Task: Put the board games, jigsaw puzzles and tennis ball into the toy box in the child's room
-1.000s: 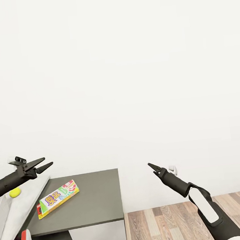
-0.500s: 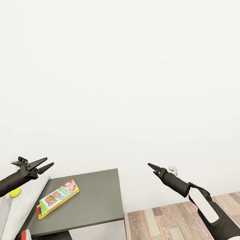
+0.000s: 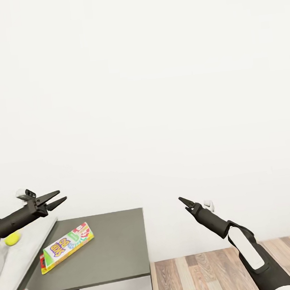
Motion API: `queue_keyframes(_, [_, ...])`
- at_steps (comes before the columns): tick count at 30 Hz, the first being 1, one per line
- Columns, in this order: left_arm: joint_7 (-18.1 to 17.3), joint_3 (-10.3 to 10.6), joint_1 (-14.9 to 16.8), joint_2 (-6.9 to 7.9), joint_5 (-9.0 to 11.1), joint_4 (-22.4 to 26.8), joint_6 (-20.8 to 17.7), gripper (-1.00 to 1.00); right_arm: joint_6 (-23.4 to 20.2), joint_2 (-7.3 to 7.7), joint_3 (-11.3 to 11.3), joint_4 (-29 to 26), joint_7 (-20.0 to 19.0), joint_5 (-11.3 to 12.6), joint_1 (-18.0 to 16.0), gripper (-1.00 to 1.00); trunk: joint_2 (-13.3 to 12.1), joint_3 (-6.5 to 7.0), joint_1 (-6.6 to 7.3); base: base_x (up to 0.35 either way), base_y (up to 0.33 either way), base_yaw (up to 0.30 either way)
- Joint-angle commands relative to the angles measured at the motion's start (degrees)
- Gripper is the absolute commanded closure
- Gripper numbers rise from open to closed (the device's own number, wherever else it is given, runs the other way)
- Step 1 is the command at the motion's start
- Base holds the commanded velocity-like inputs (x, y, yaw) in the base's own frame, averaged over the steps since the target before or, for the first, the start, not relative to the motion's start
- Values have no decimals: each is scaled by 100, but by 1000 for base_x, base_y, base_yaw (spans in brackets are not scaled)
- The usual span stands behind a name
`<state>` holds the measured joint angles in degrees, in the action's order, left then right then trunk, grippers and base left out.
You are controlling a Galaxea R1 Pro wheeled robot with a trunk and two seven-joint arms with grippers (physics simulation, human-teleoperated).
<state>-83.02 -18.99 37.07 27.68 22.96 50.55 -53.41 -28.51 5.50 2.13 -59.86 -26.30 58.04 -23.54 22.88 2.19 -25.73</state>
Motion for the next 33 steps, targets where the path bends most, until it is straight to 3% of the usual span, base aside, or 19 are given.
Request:
queue_keyframes(1, [5, 0, 2, -7, 7, -1, -61, -100, -23, 4, 7, 1, 2, 41, -2, -100, 4, -2, -5, 286, 0, 0])
queue_keyframes(19, [198, 13, 2, -62, 9, -1, -55, -100, -24, 4, 7, 1, 2, 41, -2, -100, 4, -2, -5, 37, 0, 0])
queue_keyframes(26, [877, 29, 6, -158, 28, 6, -58, -100, -24, 17, 12, 1, -4, 41, -2, -100, 4, -2, -5, 0, 0, 0])
queue_keyframes(33, [2141, 45, 18, -436, 19, 233, -52, -100, -27, 28, 8, -11, -14, 41, -2, -100, 4, -2, -5, 0, 0, 0])
